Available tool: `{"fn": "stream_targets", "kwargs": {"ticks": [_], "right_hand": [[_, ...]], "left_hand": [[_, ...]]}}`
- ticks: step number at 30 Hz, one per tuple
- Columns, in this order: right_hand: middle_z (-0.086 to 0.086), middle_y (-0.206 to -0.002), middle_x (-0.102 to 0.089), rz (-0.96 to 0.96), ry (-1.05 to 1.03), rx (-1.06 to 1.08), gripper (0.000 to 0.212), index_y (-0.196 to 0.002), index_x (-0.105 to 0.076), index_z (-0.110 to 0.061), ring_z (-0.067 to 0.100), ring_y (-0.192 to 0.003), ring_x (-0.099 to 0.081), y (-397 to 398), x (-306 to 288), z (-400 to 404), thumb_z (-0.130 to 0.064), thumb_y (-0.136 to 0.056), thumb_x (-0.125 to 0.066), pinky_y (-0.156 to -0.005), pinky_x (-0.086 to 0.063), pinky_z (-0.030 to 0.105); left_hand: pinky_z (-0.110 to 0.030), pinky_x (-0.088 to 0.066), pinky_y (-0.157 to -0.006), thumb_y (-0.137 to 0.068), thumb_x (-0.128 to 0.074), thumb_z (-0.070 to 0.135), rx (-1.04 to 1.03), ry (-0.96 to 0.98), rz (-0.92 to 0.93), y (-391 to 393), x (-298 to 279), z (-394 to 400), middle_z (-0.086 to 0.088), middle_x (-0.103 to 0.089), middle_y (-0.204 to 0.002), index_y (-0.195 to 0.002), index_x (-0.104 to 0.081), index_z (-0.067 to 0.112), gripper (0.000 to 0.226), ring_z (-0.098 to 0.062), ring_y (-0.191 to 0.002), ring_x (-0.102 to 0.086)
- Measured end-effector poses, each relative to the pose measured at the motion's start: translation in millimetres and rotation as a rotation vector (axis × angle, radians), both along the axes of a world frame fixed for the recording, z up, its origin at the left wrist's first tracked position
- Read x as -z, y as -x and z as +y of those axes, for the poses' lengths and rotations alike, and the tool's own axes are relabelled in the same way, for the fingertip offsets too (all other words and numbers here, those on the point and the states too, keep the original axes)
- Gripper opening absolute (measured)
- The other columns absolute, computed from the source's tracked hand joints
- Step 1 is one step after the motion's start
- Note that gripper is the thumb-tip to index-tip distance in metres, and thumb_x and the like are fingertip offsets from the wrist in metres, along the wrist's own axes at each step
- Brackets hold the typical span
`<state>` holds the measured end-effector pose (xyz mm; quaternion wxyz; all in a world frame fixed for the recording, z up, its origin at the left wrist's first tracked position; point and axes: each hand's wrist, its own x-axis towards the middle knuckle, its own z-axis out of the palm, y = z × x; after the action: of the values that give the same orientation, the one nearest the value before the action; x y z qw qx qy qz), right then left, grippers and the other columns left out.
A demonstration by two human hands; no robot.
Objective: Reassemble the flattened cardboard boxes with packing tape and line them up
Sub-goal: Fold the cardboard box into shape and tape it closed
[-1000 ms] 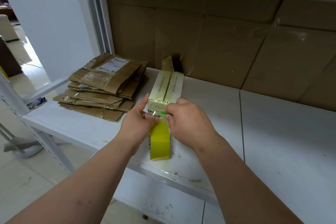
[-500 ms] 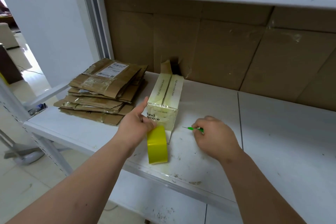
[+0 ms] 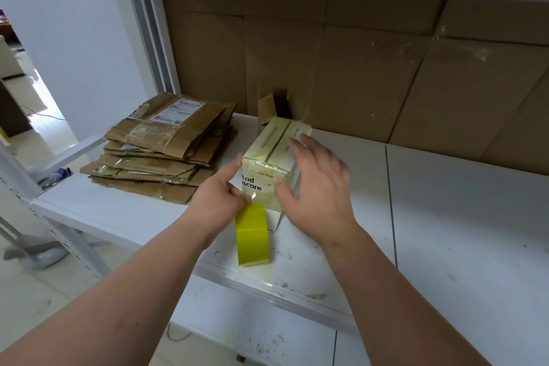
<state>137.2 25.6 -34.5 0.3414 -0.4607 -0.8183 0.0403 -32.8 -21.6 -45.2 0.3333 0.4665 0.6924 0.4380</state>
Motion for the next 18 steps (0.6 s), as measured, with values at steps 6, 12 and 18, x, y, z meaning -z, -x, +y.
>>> {"fn": "stream_targets", "kwargs": {"ticks": [6,12,18], "right_hand": [[-0.001,-0.148,-0.044,-0.112,0.030,0.004,0.054,-0.137,-0.053,-0.029,0.024,-0.139,-0.032,34.1,11.1,28.1,-0.056,-0.090,-0.056,-0.111,-0.030,0.045],[0.001,-0.154,-0.036,-0.034,0.107,-0.103,0.060,-0.144,-0.048,-0.024,0.024,-0.143,-0.021,36.3,14.4,32.1,-0.040,-0.089,-0.064,-0.116,-0.026,0.042],[0.005,-0.156,-0.034,-0.058,0.119,-0.147,0.061,-0.148,-0.044,-0.021,0.025,-0.143,-0.020,34.0,7.1,32.7,-0.024,-0.091,-0.065,-0.120,-0.021,0.035]], "left_hand": [[-0.023,-0.047,-0.071,-0.087,-0.069,0.005,0.030,0.007,0.012,5.3,1.1,3.0,0.000,-0.059,-0.070,-0.143,-0.041,0.051,0.077,-0.010,-0.070,-0.059],[-0.024,-0.049,-0.074,-0.087,-0.068,0.005,0.054,0.011,-0.021,13.9,4.6,6.6,-0.005,-0.064,-0.074,-0.141,-0.043,0.051,0.076,-0.013,-0.074,-0.063],[-0.034,-0.055,-0.085,-0.086,-0.068,0.003,0.081,0.013,-0.059,20.9,10.5,10.9,-0.004,-0.071,-0.077,-0.142,-0.044,0.050,0.076,-0.016,-0.079,-0.068]]}}
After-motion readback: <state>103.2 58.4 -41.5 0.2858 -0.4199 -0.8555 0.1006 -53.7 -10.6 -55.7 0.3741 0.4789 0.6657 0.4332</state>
